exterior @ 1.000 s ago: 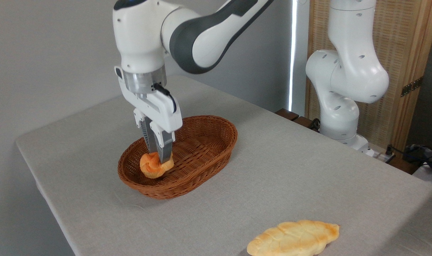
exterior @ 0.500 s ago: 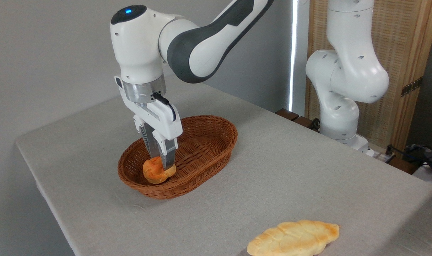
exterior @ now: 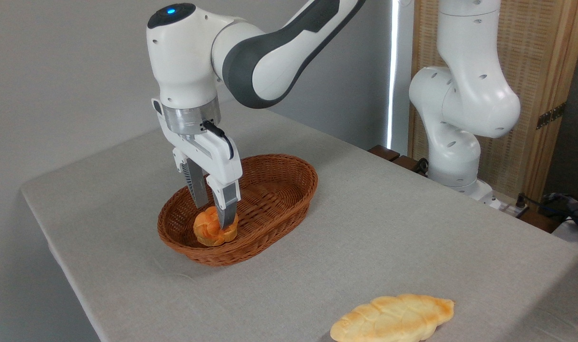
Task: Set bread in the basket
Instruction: 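Lower the bun into the basket and open the gripper, then raise the open gripper up away from the bun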
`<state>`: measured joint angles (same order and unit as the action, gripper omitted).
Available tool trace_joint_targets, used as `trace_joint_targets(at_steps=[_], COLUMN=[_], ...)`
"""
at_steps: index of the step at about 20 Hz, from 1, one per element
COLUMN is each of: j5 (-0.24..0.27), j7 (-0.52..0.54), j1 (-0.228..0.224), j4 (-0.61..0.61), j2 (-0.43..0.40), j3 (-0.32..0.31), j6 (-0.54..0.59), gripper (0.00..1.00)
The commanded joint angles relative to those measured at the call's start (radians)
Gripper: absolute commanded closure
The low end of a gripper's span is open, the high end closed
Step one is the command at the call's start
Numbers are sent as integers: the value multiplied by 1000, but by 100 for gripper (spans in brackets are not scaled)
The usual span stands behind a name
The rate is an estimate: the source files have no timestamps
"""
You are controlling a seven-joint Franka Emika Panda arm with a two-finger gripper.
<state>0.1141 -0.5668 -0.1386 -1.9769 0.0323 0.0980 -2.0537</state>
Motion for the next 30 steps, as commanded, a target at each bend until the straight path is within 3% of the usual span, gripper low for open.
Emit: trace_joint_targets(at_steps=[1, 3, 6, 9, 12, 16, 30], j5=[-2, -2, -5, -65, -125, -128, -122], j7=[-1, 2, -7, -47, -50, -51, -131], j1=[0, 0, 13, 11, 11, 13, 11], j4=[16, 35, 130, 194, 233, 260, 262], j2=[-31, -55, -63, -63, -65, -65, -65], j3=[17, 9, -20, -58, -99, -144, -144], j6=[12, 42, 179, 280, 282, 282, 339], gripper=[0, 0, 0, 0, 0, 0, 0])
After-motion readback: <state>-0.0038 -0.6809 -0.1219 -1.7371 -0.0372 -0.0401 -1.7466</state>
